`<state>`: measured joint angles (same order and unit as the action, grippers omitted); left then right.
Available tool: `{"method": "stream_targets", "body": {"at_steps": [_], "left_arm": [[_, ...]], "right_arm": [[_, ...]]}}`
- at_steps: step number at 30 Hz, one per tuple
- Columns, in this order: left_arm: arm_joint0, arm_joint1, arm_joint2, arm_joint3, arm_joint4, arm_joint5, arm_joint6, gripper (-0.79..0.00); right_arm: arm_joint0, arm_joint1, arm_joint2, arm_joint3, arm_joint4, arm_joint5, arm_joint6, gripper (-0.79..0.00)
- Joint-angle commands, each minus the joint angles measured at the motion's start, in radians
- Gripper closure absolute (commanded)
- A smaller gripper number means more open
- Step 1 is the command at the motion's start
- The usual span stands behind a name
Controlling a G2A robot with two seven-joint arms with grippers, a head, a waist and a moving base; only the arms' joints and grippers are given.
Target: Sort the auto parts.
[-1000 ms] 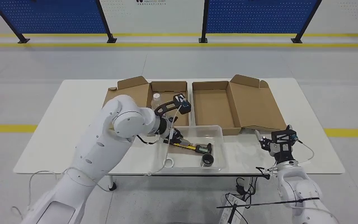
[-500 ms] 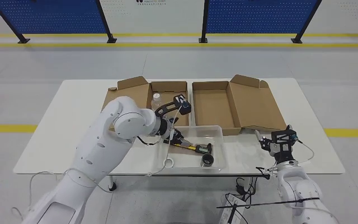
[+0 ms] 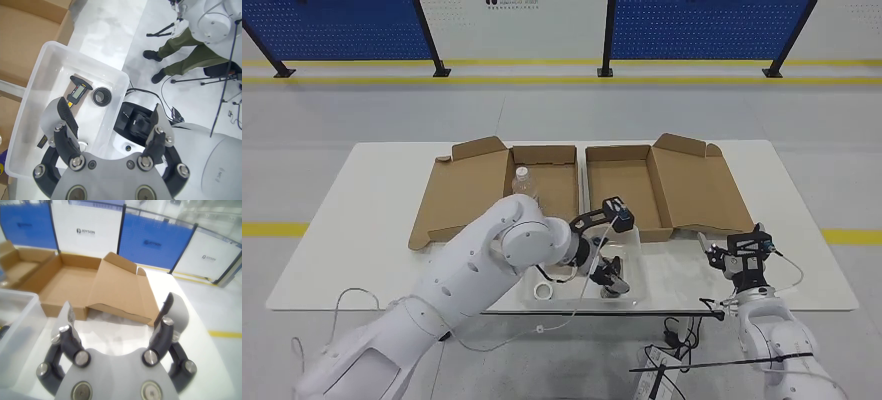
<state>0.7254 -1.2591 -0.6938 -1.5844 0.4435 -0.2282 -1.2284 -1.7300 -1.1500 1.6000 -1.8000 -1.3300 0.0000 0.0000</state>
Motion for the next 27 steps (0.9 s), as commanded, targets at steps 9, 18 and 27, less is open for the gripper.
{"method": "stream_targets", "body": {"at_steps": [9,18,27], "left_arm": [[-0.083,-0.036,0.088,0.128,0.093,0.088,-0.028,-0.785],[-0.087,-0.044,0.105,0.143,0.077,0.082,-0.058,-0.785],[-0.087,-0.044,0.105,0.143,0.077,0.082,-0.058,-0.785]], "right_arm": [[0.0,0.0,0.0,0.0,0.0,0.0,0.0,-0.785],[0.0,0.0,0.0,0.0,0.0,0.0,0.0,-0.785],[0.0,0.0,0.0,0.0,0.0,0.0,0.0,-0.785]]}}
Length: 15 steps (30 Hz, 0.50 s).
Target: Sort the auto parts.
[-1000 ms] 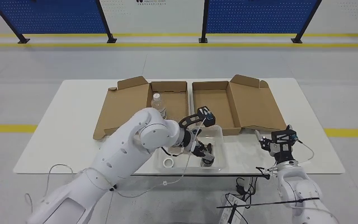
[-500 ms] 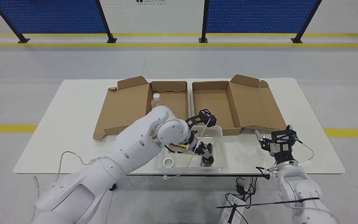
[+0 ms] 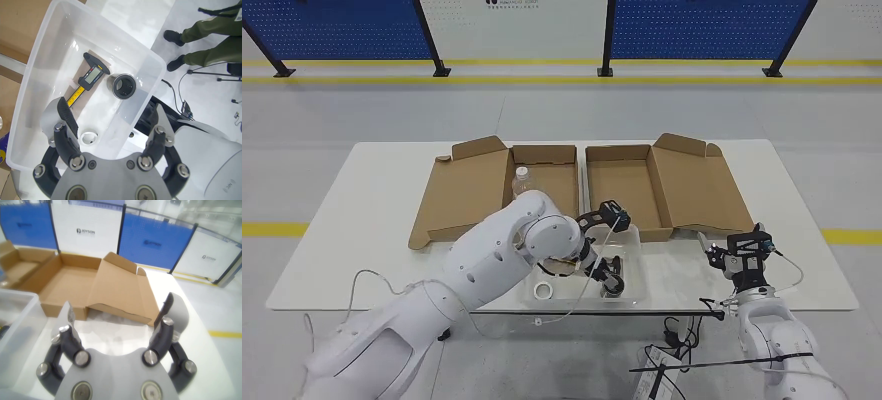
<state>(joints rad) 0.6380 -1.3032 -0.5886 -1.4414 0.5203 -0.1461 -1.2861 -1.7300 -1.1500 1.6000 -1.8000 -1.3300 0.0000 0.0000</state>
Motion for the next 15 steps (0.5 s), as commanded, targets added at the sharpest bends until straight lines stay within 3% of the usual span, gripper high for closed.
{"method": "stream_targets", "body": {"at_steps": [1,4,15], "left_arm": [[0.004,0.0,-0.003,0.002,-0.002,0.004,0.01,-0.785],[0.021,0.002,-0.022,0.002,-0.004,0.036,0.061,-0.785],[0.045,-0.017,0.013,-0.01,0.056,0.241,0.042,-0.785]], "right_arm": [[0.0,0.0,0.0,0.0,0.0,0.0,0.0,-0.785],[0.0,0.0,0.0,0.0,0.0,0.0,0.0,-0.785],[0.0,0.0,0.0,0.0,0.0,0.0,0.0,-0.785]]}}
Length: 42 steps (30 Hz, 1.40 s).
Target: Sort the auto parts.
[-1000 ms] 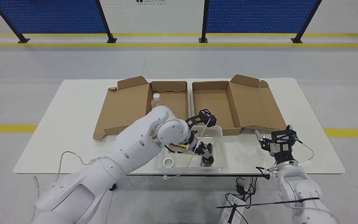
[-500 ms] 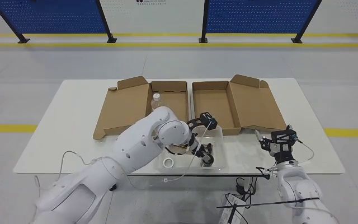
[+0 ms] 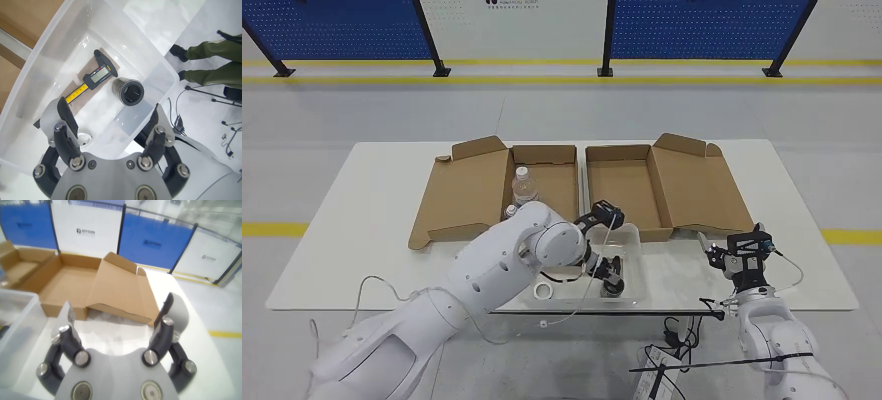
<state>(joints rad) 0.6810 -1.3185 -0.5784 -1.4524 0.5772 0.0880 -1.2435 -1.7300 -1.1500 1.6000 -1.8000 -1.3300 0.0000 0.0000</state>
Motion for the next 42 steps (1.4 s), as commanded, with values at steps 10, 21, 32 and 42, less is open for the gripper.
{"method": "stream_targets", "body": {"at_steps": [10,21,32,42], "left_arm": [[0.001,-0.033,0.046,0.025,-0.001,0.067,-0.002,-0.785],[-0.017,-0.064,0.069,0.1,-0.003,0.073,0.004,-0.619],[-0.024,-0.085,0.084,0.154,0.009,0.062,-0.006,-0.539],[-0.027,-0.103,0.094,0.178,0.017,0.045,-0.014,-0.471]], "right_arm": [[0.0,0.0,0.0,0.0,0.0,0.0,0.0,-0.785],[0.0,0.0,0.0,0.0,0.0,0.0,0.0,-0.785],[0.0,0.0,0.0,0.0,0.0,0.0,0.0,-0.785],[0.0,0.0,0.0,0.0,0.0,0.0,0.0,-0.785]]}}
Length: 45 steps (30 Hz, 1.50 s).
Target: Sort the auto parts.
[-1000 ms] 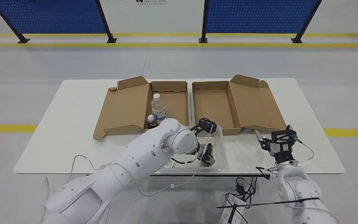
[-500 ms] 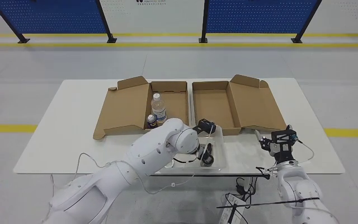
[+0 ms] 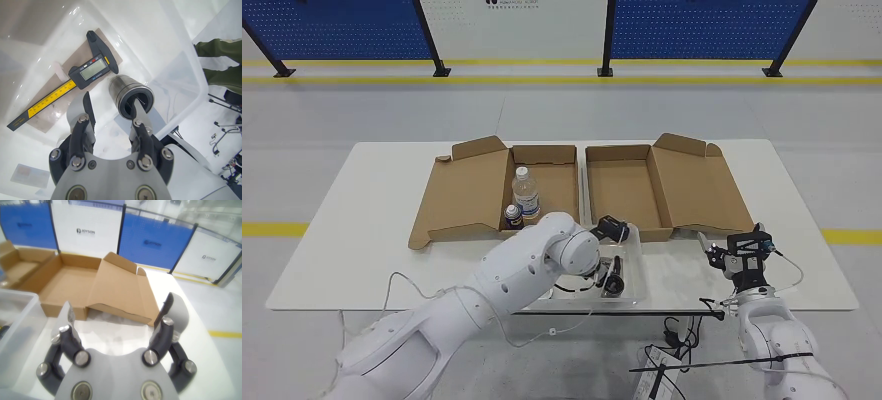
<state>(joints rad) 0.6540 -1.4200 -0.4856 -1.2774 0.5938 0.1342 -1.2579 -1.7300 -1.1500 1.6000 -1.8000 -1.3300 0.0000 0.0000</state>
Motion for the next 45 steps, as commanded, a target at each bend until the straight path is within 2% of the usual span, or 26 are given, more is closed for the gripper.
{"method": "stream_targets", "body": {"at_steps": [1,19,24,27,29,30,39,45], "left_arm": [[-0.001,-0.004,0.002,0.006,0.001,-0.003,0.0,-0.459],[0.002,-0.032,0.004,0.071,-0.001,-0.032,0.0,-0.379],[0.005,-0.036,-0.001,0.079,0.001,-0.035,-0.003,-0.329],[0.006,-0.037,-0.005,0.081,0.005,-0.039,-0.005,-0.219],[0.005,-0.037,-0.01,0.081,0.008,-0.039,-0.007,-0.095],[0.005,-0.037,-0.012,0.08,0.009,-0.04,-0.007,-0.009],[0.003,-0.031,-0.053,0.041,0.017,-0.027,-0.01,0.0],[0.022,-0.014,-0.12,-0.019,-0.006,-0.004,-0.011,0.0]], "right_arm": [[0.0,0.0,0.0,0.0,0.0,0.0,0.0,-0.785],[0.0,0.0,0.0,0.0,0.0,0.0,0.0,-0.785],[0.0,0.0,0.0,0.0,0.0,0.0,0.0,-0.785],[0.0,0.0,0.0,0.0,0.0,0.0,0.0,-0.785],[0.0,0.0,0.0,0.0,0.0,0.0,0.0,-0.785],[0.0,0.0,0.0,0.0,0.0,0.0,0.0,-0.785],[0.0,0.0,0.0,0.0,0.0,0.0,0.0,-0.785],[0.0,0.0,0.0,0.0,0.0,0.0,0.0,-0.785]]}}
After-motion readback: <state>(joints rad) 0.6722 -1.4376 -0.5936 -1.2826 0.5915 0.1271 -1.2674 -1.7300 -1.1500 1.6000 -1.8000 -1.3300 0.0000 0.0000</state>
